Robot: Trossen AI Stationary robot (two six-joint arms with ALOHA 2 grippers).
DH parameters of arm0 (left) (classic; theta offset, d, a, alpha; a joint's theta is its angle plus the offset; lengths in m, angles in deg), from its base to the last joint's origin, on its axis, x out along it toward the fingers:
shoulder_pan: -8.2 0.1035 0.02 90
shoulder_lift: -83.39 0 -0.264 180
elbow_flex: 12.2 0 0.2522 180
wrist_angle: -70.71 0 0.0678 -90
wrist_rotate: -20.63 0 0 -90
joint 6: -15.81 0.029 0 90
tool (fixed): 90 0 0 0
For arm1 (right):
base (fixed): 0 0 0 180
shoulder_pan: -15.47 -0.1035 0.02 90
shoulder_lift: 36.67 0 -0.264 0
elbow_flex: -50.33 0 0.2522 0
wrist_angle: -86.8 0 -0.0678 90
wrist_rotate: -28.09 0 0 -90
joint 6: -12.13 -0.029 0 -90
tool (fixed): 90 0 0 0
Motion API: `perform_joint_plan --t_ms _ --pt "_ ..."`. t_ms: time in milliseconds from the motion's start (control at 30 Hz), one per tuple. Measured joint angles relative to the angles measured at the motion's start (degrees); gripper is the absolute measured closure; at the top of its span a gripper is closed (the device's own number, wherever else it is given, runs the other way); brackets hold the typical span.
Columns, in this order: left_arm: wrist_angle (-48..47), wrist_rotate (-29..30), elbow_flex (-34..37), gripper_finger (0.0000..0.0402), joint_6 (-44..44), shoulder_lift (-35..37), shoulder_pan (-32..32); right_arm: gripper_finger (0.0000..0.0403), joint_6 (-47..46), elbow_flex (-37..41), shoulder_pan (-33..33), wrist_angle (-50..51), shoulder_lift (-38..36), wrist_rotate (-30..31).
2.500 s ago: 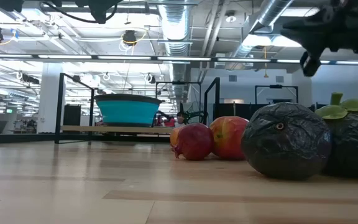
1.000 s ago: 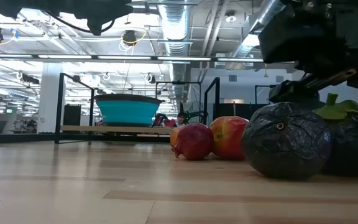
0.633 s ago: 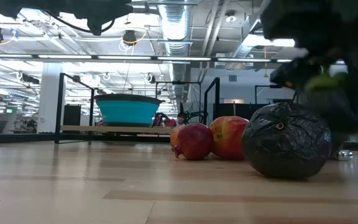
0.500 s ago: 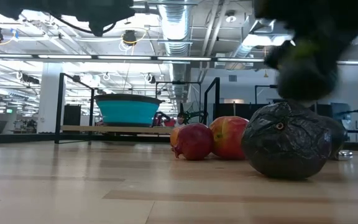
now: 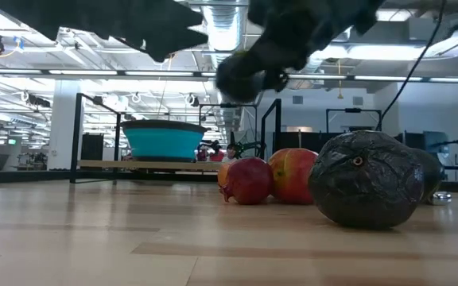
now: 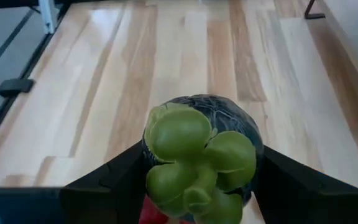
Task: Pick & Place Fruit
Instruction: Put the mangosteen into the blue strainer bowl on the shelf
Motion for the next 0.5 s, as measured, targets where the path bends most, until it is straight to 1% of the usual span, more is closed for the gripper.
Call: perform_joint_plan --t_ms 133,233,333,500 --pt "-1.1 0.3 -0.13 0.0089 0.1 -2.1 0.02 0.0168 0.04 -0.06 0.89 -1.9 2.09 -0.1" --pt "-0.98 1.78 -0.14 0.0067 0.89 -4.3 0.04 0.0168 0.04 -0.02 0.91 -2.17 2.31 -0.11" --pt "-0.59 4.7 -0.11 0.0061 0.57 -6.29 0.04 0.0168 0.35 -0.09 0.79 -4.18 2.09 -0.27" --pt "1.84 5.03 -0.11 0.0073 -1.12 -7.95 0.2 0.0168 0.5 -0.04 0.63 -4.71 1.55 -0.26"
